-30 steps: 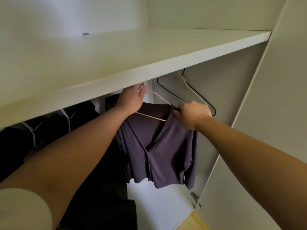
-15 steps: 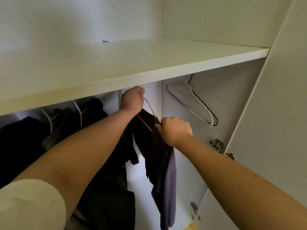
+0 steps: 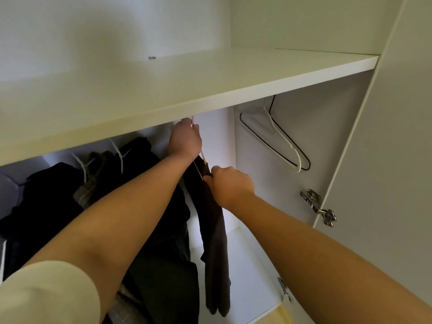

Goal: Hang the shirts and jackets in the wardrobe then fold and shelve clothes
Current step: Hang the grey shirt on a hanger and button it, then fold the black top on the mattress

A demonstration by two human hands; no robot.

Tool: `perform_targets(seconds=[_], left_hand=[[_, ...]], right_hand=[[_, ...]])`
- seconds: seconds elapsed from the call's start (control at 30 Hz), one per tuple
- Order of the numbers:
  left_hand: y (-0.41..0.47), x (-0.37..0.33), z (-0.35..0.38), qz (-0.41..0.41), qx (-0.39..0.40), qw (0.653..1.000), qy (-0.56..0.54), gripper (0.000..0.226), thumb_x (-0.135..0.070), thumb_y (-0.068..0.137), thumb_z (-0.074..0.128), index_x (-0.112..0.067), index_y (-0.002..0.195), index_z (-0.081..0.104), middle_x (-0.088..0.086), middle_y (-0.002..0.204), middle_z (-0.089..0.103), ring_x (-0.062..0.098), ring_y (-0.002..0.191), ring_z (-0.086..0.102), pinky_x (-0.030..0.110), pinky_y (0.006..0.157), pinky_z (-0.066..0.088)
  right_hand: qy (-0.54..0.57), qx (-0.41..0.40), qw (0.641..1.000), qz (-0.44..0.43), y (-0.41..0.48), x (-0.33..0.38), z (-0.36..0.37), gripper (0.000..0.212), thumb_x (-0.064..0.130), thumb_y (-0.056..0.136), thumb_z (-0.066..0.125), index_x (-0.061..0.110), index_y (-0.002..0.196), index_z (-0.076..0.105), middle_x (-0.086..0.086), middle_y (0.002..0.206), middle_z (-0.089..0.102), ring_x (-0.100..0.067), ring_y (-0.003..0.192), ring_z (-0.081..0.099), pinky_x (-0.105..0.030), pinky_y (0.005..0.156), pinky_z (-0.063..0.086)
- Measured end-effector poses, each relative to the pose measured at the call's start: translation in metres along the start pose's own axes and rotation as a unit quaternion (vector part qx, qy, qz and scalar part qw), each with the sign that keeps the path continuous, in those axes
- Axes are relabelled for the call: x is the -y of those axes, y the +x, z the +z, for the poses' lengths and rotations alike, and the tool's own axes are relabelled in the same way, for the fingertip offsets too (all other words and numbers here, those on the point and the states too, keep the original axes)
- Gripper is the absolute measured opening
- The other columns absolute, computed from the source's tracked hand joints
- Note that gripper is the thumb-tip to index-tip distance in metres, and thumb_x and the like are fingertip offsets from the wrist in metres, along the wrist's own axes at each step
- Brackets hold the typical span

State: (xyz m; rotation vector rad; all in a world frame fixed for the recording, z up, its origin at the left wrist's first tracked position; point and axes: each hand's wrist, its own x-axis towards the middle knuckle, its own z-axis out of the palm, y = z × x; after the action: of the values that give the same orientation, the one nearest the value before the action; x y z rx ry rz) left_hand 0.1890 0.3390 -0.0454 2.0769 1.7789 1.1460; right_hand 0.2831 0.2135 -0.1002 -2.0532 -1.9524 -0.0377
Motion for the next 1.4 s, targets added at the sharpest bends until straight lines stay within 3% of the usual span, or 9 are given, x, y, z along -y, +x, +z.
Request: perform_targets(seconds=[0.1, 0.2, 0.37, 0.43, 0.57, 0.83, 1.1, 1.23, 1.4], left_hand=[[-0.024, -0.017, 0.000, -0.023, -0.036, 0.998, -0.042, 0.036, -0.026, 0.095, 0.059, -0.009, 0.126, 0.050, 0.014, 0.132, 0.052, 0.032, 0.121, 0.053, 0.043, 0.103, 0.043], [-0.051, -0.040, 0.010, 0.033, -0.014, 0.997, -0.069, 0.028, -0.023, 0.089, 0.064, -0.015, 0.114, 0.053, 0.010, 0.126, 0.053, 0.027, 0.119, 0.049, 0.036, 0.097, 0.040], [-0.105, -0.093, 0.038, 0.108, 0.162, 0.947, -0.256, 0.015, -0.023, 0.089, 0.065, -0.025, 0.093, 0.051, -0.008, 0.093, 0.058, 0.002, 0.080, 0.057, 0.008, 0.062, 0.039], [-0.138, -0.110, 0.056, 0.122, 0.235, 0.917, -0.298, 0.017, -0.025, 0.087, 0.066, -0.031, 0.085, 0.051, -0.012, 0.080, 0.059, -0.002, 0.070, 0.058, 0.009, 0.059, 0.039], [-0.232, -0.129, 0.097, 0.142, 0.424, 0.836, -0.318, 0.011, -0.035, 0.086, 0.062, -0.029, 0.082, 0.054, -0.007, 0.076, 0.062, 0.022, 0.075, 0.066, 0.035, 0.069, 0.050], [-0.454, -0.167, 0.093, 0.282, 0.665, 0.641, -0.259, 0.012, -0.032, 0.094, 0.061, -0.025, 0.085, 0.057, -0.007, 0.070, 0.060, 0.016, 0.064, 0.058, 0.033, 0.062, 0.046], [-0.649, -0.209, 0.046, 0.433, 0.772, 0.430, -0.177, 0.012, -0.031, 0.098, 0.059, -0.024, 0.089, 0.056, -0.004, 0.076, 0.061, 0.018, 0.068, 0.057, 0.032, 0.065, 0.045], [-0.730, -0.215, 0.029, 0.463, 0.802, 0.358, -0.118, 0.012, -0.028, 0.099, 0.059, -0.019, 0.091, 0.058, -0.001, 0.081, 0.063, 0.019, 0.072, 0.057, 0.034, 0.069, 0.048], [-0.817, -0.227, 0.030, 0.525, 0.791, 0.306, -0.067, 0.013, -0.031, 0.099, 0.057, -0.023, 0.088, 0.056, -0.002, 0.082, 0.063, 0.019, 0.073, 0.059, 0.032, 0.067, 0.045]], right_hand=[[0.050, -0.014, 0.997, 0.055, -0.009, -0.007, -0.004, 0.044, 0.053, 0.104, 0.026, 0.020, 0.108, 0.054, 0.004, 0.071, 0.051, -0.017, 0.058, 0.052, -0.026, 0.051, 0.039], [0.152, -0.055, 0.975, 0.151, -0.019, -0.032, -0.016, 0.040, 0.049, 0.103, 0.029, 0.019, 0.103, 0.056, -0.003, 0.084, 0.063, -0.028, 0.073, 0.061, -0.035, 0.066, 0.053], [0.329, -0.199, 0.876, 0.292, -0.061, -0.088, -0.027, 0.038, 0.042, 0.103, 0.039, 0.011, 0.097, 0.061, -0.006, 0.087, 0.072, -0.031, 0.087, 0.066, -0.038, 0.077, 0.051], [0.350, -0.247, 0.835, 0.344, -0.093, -0.103, -0.026, 0.039, 0.041, 0.104, 0.040, 0.012, 0.091, 0.062, -0.003, 0.084, 0.072, -0.028, 0.083, 0.067, -0.041, 0.078, 0.053], [0.342, -0.321, 0.752, 0.463, -0.191, -0.129, -0.014, 0.037, 0.042, 0.103, 0.042, 0.019, 0.082, 0.061, 0.004, 0.075, 0.071, -0.021, 0.076, 0.068, -0.038, 0.073, 0.054], [0.236, -0.451, 0.530, 0.678, -0.447, -0.121, -0.005, 0.037, 0.044, 0.102, 0.042, 0.022, 0.078, 0.060, 0.009, 0.069, 0.071, -0.008, 0.062, 0.066, -0.028, 0.060, 0.047], [0.145, -0.539, 0.327, 0.763, -0.640, -0.064, -0.006, 0.034, 0.040, 0.102, 0.045, 0.022, 0.076, 0.060, 0.002, 0.070, 0.069, -0.018, 0.069, 0.067, -0.042, 0.070, 0.053], [0.127, -0.562, 0.237, 0.782, -0.720, -0.039, 0.001, 0.032, 0.041, 0.101, 0.045, 0.023, 0.080, 0.061, 0.009, 0.066, 0.068, -0.007, 0.060, 0.065, -0.033, 0.063, 0.051], [0.135, -0.558, 0.160, 0.803, -0.794, -0.029, 0.011, 0.030, 0.040, 0.101, 0.046, 0.022, 0.081, 0.060, 0.005, 0.073, 0.067, -0.018, 0.075, 0.066, -0.049, 0.080, 0.055]])
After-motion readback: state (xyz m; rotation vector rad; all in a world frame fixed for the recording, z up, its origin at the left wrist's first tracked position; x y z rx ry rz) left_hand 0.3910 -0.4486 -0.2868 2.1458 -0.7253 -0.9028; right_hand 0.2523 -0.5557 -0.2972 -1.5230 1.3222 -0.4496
